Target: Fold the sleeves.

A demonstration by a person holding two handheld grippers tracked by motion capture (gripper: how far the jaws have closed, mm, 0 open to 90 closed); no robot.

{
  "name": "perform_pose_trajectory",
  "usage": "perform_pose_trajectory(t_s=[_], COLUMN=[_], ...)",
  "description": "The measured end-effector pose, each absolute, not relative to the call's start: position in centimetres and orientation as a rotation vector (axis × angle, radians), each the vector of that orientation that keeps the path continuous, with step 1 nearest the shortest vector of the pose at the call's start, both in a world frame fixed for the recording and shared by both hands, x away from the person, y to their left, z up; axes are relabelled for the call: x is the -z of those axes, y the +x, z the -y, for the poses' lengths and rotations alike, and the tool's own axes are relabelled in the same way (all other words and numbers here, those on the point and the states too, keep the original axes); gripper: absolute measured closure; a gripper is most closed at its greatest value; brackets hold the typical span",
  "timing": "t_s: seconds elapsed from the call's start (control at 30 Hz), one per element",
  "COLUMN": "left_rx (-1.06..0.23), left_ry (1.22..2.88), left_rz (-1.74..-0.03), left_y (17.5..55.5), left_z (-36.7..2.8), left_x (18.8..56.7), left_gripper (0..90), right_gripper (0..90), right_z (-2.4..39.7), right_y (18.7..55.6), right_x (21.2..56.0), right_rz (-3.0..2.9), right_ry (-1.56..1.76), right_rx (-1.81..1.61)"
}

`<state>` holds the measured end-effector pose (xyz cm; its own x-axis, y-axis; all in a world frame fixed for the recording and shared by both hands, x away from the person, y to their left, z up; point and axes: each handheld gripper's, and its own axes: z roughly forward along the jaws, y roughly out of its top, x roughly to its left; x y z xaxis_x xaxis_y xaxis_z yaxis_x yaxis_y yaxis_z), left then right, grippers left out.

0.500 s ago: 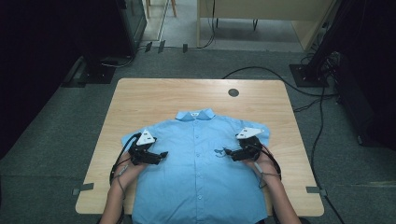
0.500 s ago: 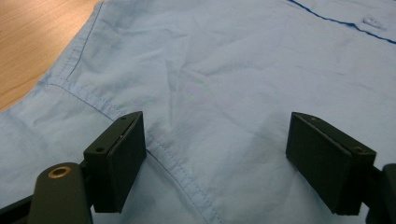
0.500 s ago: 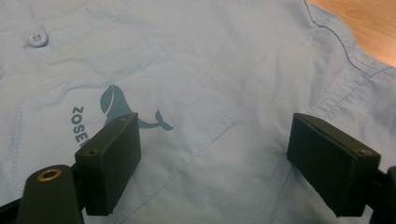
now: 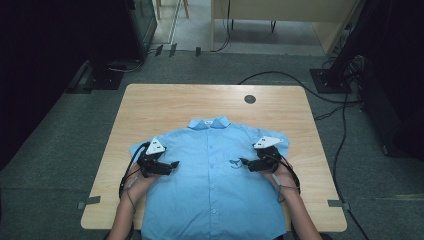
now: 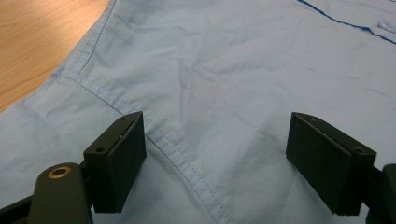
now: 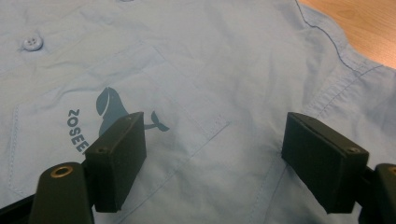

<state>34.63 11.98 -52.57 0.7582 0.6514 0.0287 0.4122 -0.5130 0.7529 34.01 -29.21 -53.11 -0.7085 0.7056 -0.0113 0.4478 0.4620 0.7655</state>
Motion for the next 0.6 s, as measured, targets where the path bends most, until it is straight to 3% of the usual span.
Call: perform_pose_trajectory(t_s=[0.6], left_rx=[-0.401], left_ry=[2.176], left_rz=[-0.806], left_y=[34.65], left_z=[-11.92], left_x=[52.57], left_gripper=[19.9], right_gripper=[18.6], right_z=[28.96], right_y=[33.75], right_x=[53.12], right_rz=[-2.366], right_ry=[1.0], right_rx=[-1.089])
